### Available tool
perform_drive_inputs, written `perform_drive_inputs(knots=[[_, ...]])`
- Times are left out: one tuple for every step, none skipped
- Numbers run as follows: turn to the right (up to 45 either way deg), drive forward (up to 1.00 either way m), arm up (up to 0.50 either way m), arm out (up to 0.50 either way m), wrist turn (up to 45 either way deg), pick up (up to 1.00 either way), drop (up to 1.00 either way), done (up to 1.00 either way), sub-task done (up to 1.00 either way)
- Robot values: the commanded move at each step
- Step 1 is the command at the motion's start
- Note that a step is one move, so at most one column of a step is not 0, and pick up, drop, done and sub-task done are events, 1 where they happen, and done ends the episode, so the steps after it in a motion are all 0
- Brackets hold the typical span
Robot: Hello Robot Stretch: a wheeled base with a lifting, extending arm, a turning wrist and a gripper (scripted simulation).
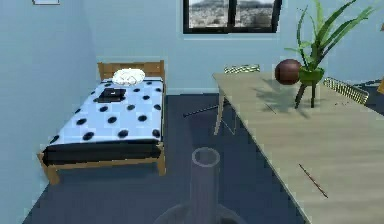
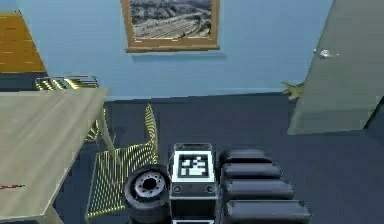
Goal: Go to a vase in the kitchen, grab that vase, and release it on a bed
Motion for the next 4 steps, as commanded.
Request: perform_drive_inputs(knots=[[0.0,1.0,0.0,0.0,0.0,0.0,0.0,0.0,0.0],[0.0,0.35,0.0,0.0,0.0,0.0,0.0,0.0,0.0],[-3.0,0.0,0.0,0.0,0.0,0.0,0.0,0.0,0.0],[0.0,0.85,0.0,0.0,0.0,0.0,0.0,0.0,0.0]])
